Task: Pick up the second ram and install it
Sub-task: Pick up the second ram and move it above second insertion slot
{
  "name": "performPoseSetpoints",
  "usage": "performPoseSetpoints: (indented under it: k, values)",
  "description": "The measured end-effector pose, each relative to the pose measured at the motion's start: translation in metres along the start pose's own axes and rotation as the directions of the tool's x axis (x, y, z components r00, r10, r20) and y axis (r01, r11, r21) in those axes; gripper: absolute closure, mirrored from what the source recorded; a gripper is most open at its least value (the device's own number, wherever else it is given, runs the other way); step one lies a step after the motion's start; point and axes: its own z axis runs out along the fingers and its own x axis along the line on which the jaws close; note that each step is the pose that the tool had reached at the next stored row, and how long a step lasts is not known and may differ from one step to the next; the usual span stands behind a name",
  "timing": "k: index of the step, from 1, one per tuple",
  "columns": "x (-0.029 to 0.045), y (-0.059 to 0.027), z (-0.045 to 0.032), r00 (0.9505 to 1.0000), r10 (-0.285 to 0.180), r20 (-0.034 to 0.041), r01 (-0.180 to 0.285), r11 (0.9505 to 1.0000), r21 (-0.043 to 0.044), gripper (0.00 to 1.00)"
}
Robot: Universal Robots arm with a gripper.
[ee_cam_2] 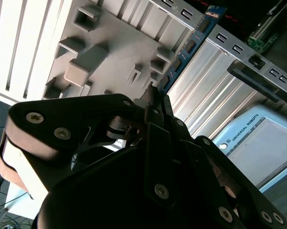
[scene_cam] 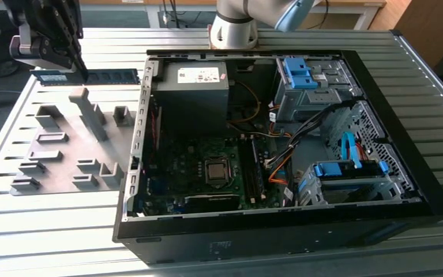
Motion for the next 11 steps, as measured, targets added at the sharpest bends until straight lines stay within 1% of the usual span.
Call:
performPoseSetpoints:
  k: [11]
  values:
    - [-0.0001,-0.0077,-0.0001,1.0000,0.000,0.0002,0.000,1.0000,0.0001,0.86]
